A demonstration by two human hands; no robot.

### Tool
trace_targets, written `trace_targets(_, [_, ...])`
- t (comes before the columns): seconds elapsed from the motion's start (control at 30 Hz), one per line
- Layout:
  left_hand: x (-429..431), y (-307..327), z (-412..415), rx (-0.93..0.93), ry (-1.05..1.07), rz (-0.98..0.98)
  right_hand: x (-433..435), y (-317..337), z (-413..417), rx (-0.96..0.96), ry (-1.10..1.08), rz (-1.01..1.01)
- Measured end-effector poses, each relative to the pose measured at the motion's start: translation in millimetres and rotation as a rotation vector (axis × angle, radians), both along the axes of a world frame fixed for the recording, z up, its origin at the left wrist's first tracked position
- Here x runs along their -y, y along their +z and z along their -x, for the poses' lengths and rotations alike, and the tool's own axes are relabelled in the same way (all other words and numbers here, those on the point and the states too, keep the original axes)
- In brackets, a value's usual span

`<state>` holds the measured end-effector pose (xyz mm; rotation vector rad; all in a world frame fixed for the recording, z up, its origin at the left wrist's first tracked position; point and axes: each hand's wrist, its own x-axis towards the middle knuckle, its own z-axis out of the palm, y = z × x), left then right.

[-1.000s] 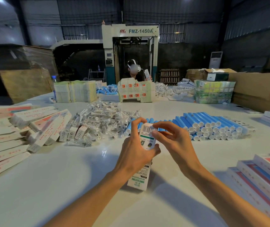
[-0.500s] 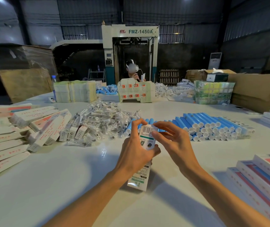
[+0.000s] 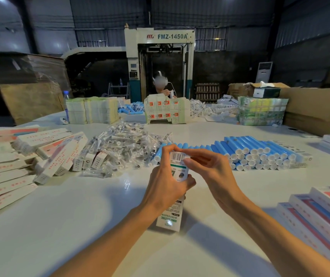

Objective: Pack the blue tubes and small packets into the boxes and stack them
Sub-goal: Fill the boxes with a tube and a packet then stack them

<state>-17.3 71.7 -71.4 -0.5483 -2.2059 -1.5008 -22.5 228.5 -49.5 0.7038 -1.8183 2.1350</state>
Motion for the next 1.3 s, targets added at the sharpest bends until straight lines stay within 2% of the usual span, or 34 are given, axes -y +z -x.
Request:
trace_targets(0.43, [-2.5,-4.1,3.0,-0.047,-0.011,-0.078,10.4,-9.2,3.3,0.002,-0.032,0.01])
trace_targets(0.53, [-2.0,-4.6,3.5,-0.069,0.045,-0.1,15.3,-13.9,-0.9,0.113,0.032,0.019])
trace_targets(0.63, [-0.7,-7.6,2.7,-0.042,0.084,-0.142,20.1,-16.1,-10.5,0.258,0.163,-0.116])
trace_targets(0.7, [-0.2,-11.2,4.1,-0.027,0.109,-0.166,26.7,-17.0,-19.4,0.34,0.252,-0.133])
trace_targets(0.77, [-0.2,-12.0,6.3,-0.001,0.106,-0.202,29.4,-13.7,-29.0,0.343,0.237,-0.151])
trace_targets(0.83, [0.0,-11.4,9.2,0.103,-0.008,-0.302,24.8,-9.5,-38.9,0.292,0.179,-0.241])
trace_targets(0.9, [-1.1,-15.0,12.5,0.151,-0.085,-0.286,12.5,-3.0,-47.6,0.25,0.083,-0.392])
trace_targets(1.0, [-0.9,-24.1,16.6,0.096,-0.034,-0.122,-17.2,14.4,-57.3,0.177,-0.147,-0.596])
trace_targets(1.17, [-1.0,-31.0,16.1,0.044,-0.076,0.304,-100.7,54.2,-81.0,-0.027,-0.534,-0.95])
trace_targets(1.3, [-5.8,-32.9,7.5,-0.086,-0.164,0.456,-185.9,78.0,-101.7,0.011,-0.854,-1.187])
